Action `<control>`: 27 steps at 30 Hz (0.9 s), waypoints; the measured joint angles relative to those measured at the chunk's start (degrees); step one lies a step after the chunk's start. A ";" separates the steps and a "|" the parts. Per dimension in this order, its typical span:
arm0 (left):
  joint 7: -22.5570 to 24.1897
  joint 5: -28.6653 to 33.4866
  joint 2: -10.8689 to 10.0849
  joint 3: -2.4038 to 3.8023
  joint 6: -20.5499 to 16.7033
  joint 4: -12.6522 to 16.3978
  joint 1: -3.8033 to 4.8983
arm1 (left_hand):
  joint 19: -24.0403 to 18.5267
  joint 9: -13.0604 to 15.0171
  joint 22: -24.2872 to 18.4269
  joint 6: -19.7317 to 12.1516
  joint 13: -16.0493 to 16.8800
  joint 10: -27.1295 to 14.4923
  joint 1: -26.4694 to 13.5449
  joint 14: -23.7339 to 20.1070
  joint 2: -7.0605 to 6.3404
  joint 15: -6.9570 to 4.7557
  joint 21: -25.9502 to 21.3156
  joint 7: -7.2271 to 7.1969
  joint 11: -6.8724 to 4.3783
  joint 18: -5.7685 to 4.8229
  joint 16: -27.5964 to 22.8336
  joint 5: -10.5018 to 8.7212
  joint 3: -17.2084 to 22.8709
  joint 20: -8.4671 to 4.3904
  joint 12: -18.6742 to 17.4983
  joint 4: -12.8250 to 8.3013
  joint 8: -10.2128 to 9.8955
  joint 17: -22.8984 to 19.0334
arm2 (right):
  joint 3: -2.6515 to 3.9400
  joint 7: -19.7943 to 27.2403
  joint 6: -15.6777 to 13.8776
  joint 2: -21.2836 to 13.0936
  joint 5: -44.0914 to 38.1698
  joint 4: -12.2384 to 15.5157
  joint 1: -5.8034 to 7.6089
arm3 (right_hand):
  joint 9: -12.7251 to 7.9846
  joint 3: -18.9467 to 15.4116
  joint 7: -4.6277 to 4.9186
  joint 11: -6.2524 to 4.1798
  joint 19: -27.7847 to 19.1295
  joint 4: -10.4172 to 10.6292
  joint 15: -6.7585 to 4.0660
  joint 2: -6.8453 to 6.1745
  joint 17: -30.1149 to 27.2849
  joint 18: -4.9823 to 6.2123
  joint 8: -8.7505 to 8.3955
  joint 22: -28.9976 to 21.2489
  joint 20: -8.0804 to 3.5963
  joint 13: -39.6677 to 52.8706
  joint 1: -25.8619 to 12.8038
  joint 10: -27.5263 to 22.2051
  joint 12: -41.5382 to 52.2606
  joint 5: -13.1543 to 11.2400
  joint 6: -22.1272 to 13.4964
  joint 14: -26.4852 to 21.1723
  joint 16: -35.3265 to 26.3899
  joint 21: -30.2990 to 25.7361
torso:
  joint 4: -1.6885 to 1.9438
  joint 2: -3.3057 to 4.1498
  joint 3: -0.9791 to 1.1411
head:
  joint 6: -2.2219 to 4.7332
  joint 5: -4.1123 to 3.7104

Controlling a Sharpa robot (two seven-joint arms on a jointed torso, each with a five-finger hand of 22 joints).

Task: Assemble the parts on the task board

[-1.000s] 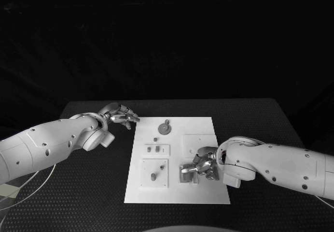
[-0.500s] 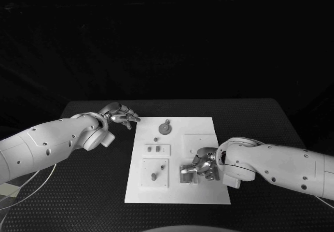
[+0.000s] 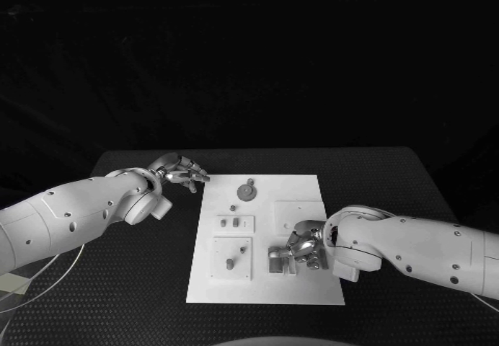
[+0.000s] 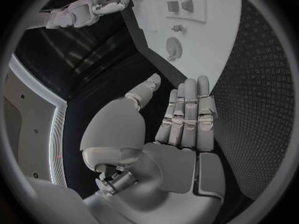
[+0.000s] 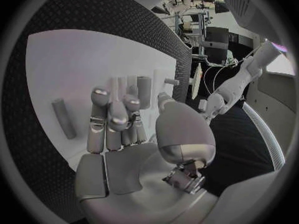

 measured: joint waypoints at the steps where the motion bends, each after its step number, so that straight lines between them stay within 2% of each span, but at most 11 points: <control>1: 0.00 0.00 0.00 0.00 0.00 0.00 0.00 | 0.00 0.00 0.00 0.00 0.00 0.00 0.00 0.00 0.00 0.00 0.00 0.00 0.00 0.00 0.00 0.00 0.00 0.00 0.00 0.00 0.00 0.00 | 0.00 0.02 0.00 0.00 0.00 0.00 0.00 | 0.00 0.25 0.00 0.00 0.00 -0.01 0.00 -0.03 0.02 0.00 0.00 0.00 0.00 0.00 -0.03 0.00 0.00 0.00 0.00 0.00 0.00 0.00 | 0.00 0.00 0.01 | 0.00 0.01; 15: -0.02 0.01 -0.01 0.00 0.00 -0.01 0.00 | 0.00 0.00 0.04 0.00 0.04 0.00 0.00 0.00 0.00 0.00 0.00 -0.01 0.00 -0.12 -0.22 0.00 0.00 0.00 0.00 0.00 0.00 0.05 | -0.10 0.57 -0.62 -0.33 -0.68 0.39 -0.12 | 0.03 1.16 -0.07 0.00 0.00 -0.05 -0.05 -0.30 0.07 0.02 0.02 0.00 0.00 0.01 -0.30 0.00 0.00 0.00 0.02 -0.19 0.00 0.00 | 0.01 0.00 0.01 | -0.03 0.14; 22: -0.02 0.01 -0.06 0.00 -0.01 0.02 0.00 | 0.00 -0.05 0.04 0.01 0.04 0.00 0.00 0.00 0.00 0.00 -0.22 -0.01 0.00 -0.35 -0.22 0.00 0.16 0.00 0.00 0.15 0.00 0.04 | -0.13 1.28 -1.58 -2.33 -2.71 2.02 -0.25 | 0.18 1.38 -0.08 0.00 0.00 -0.28 -0.02 -0.22 0.13 0.12 -0.21 0.00 0.00 0.01 0.71 0.00 0.00 0.00 0.02 -0.22 0.00 0.00 | 0.01 0.00 -0.02 | 0.13 0.18; 25: -0.02 0.01 -0.09 0.00 -0.01 0.02 0.00 | 0.00 -0.05 0.04 0.01 0.04 0.00 0.00 0.00 0.00 0.00 -0.22 -0.02 0.00 -0.36 -0.22 0.00 0.16 0.00 0.00 0.15 0.00 0.04 | 0.34 1.28 -1.95 -3.61 -3.76 2.64 -0.02 | 0.25 1.38 -0.09 -0.01 0.00 -0.28 -0.02 -0.33 0.12 0.12 -0.31 0.00 0.00 0.01 0.81 0.00 0.00 0.00 0.02 -0.22 0.00 0.00 | 0.00 -0.01 0.00 | 0.23 0.18; 27: -0.02 0.01 -0.11 0.00 -0.02 0.02 0.00 | 0.00 -0.05 0.04 0.02 0.04 0.00 0.00 0.00 0.00 0.00 -0.22 -0.02 0.00 -0.37 -0.22 0.00 0.16 0.00 0.00 0.16 0.00 0.04 | 1.00 1.28 -2.12 -4.15 -4.30 3.22 0.41 | 0.25 1.37 -0.12 0.00 0.00 -0.28 -0.05 -0.16 0.12 0.14 -0.31 0.00 0.01 0.01 1.23 0.00 0.00 0.00 0.04 -0.19 0.00 0.00 | -0.02 -0.01 0.01 | 0.29 0.17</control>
